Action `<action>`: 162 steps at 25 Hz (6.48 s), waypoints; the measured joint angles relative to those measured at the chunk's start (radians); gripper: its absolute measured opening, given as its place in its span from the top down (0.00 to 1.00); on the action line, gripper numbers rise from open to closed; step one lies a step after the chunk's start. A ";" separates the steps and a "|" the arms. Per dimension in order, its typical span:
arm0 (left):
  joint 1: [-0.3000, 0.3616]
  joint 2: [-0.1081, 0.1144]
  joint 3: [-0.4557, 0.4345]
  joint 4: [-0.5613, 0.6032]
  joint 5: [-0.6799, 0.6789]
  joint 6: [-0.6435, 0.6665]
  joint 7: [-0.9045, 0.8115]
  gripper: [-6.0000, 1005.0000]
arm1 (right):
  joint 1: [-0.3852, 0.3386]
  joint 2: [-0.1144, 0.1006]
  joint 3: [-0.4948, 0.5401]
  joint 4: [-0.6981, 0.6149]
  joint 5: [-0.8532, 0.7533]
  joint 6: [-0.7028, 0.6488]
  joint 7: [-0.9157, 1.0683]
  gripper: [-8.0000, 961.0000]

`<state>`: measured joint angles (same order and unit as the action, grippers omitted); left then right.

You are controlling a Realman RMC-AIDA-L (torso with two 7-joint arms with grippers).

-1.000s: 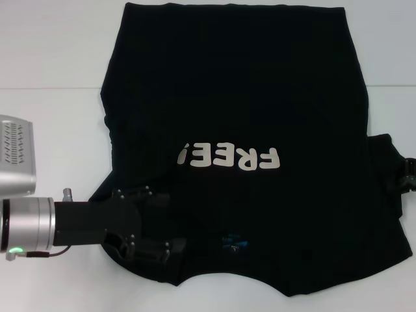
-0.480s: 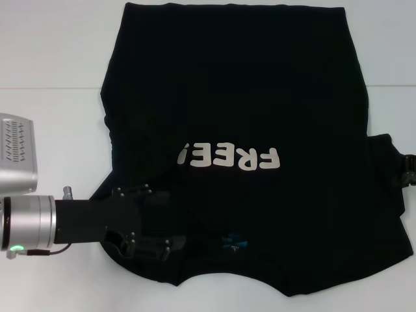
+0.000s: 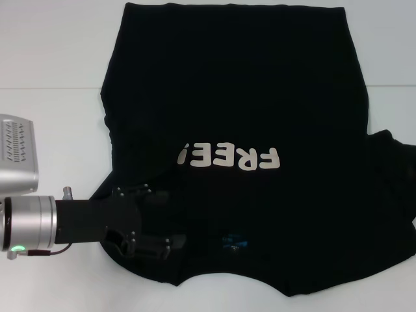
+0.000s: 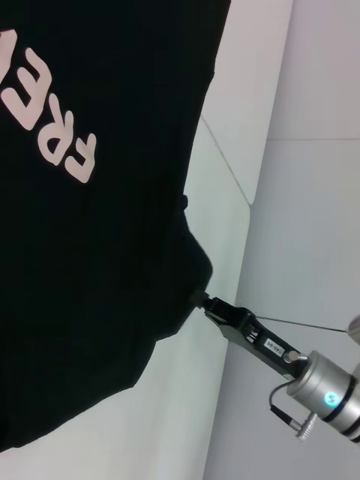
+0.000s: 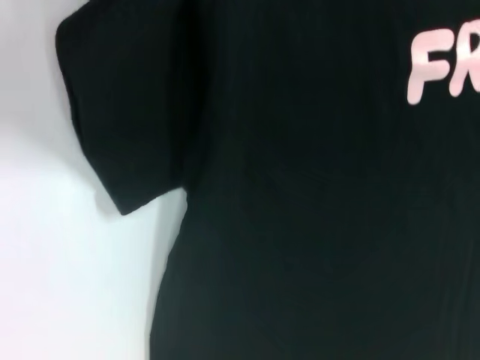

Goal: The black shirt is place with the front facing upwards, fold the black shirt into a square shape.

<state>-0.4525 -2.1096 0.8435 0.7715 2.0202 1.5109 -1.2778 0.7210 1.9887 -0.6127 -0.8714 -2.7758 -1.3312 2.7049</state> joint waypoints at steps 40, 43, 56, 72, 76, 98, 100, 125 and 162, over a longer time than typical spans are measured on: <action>0.004 0.004 -0.008 -0.024 -0.007 -0.027 -0.041 0.07 | 0.017 0.051 -0.260 -0.071 0.388 -0.102 -0.251 0.80; -0.004 0.009 -0.056 -0.024 -0.008 0.000 -0.124 0.07 | -0.042 0.048 -0.239 -0.035 0.518 -0.102 -0.400 0.74; -0.027 0.135 -0.214 -0.030 0.002 0.194 -0.801 0.07 | -0.297 0.105 -0.203 0.142 0.854 -0.202 -1.359 0.19; -0.106 0.112 -0.134 0.085 0.419 0.149 -1.276 0.07 | -0.327 0.102 -0.203 0.239 0.841 -0.177 -1.579 0.12; -0.143 0.067 -0.123 0.130 0.513 0.141 -1.312 0.07 | -0.333 0.101 -0.203 0.239 0.841 -0.179 -1.579 0.12; -0.176 0.007 -0.005 0.179 0.573 0.025 -1.384 0.07 | -0.338 0.101 -0.204 0.239 0.843 -0.180 -1.569 0.12; -0.177 0.005 0.014 0.179 0.575 0.014 -1.388 0.07 | -0.338 0.101 -0.203 0.239 0.843 -0.183 -1.568 0.12; -0.184 -0.013 0.067 0.237 0.628 -0.007 -1.380 0.16 | -0.336 0.098 -0.203 0.227 0.847 -0.203 -1.542 0.13; -0.171 0.006 -0.101 0.276 0.602 0.078 -1.345 0.95 | -0.329 0.098 -0.151 0.224 0.849 -0.245 -1.525 0.13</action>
<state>-0.6235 -2.1038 0.7422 1.0470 2.6226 1.5888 -2.6223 0.3923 2.0862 -0.7640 -0.6474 -1.9269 -1.5766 1.1797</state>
